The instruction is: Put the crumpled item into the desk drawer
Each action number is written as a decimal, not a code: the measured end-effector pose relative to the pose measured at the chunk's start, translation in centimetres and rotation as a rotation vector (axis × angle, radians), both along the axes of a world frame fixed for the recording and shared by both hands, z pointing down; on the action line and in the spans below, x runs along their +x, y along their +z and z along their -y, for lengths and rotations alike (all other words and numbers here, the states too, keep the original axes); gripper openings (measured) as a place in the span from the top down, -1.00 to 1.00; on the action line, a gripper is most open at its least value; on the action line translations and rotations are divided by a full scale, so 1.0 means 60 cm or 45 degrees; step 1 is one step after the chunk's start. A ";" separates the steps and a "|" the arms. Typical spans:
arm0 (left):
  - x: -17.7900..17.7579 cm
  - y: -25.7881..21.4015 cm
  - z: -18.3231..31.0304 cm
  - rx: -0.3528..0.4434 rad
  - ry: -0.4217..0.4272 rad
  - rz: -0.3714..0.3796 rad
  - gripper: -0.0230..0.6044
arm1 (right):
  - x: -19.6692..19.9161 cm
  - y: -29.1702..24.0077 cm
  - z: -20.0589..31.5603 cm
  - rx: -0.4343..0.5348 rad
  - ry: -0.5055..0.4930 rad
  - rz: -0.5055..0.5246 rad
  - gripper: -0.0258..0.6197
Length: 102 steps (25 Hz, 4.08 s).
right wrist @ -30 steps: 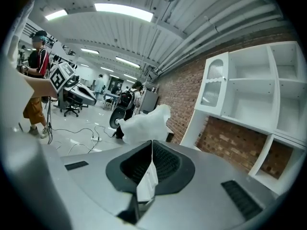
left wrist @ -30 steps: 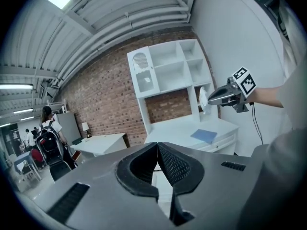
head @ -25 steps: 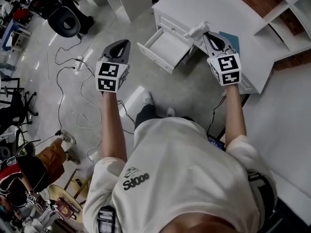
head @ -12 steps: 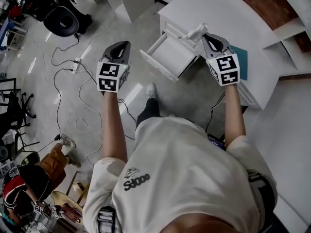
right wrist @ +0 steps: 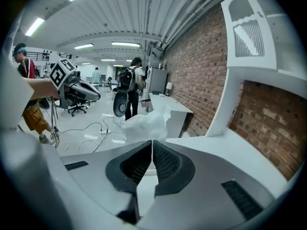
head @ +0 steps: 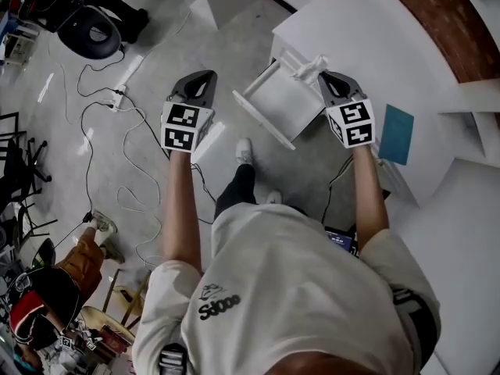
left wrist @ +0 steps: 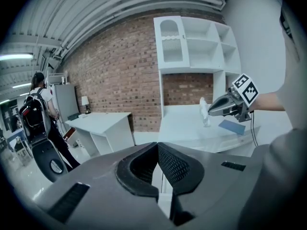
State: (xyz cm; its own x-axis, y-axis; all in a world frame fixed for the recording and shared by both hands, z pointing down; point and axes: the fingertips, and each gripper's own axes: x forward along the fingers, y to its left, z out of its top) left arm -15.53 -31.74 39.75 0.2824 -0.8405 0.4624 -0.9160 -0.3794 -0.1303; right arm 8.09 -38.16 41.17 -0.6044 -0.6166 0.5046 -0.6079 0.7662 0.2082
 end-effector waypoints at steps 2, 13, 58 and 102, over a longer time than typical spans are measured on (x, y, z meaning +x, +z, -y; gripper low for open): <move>-0.007 0.030 0.031 -0.031 0.008 -0.004 0.87 | -0.018 0.042 0.033 -0.053 0.015 0.005 0.89; -0.073 0.189 0.143 -0.223 -0.002 -0.112 0.87 | -0.105 0.278 0.143 -0.321 0.087 -0.096 0.89; -0.182 0.798 0.255 -0.640 -0.021 -0.299 0.87 | -0.187 1.108 0.260 -0.873 0.236 -0.415 0.89; 0.020 0.377 0.137 -0.426 0.114 -0.249 0.87 | -0.043 0.487 0.079 -0.593 0.278 -0.144 0.90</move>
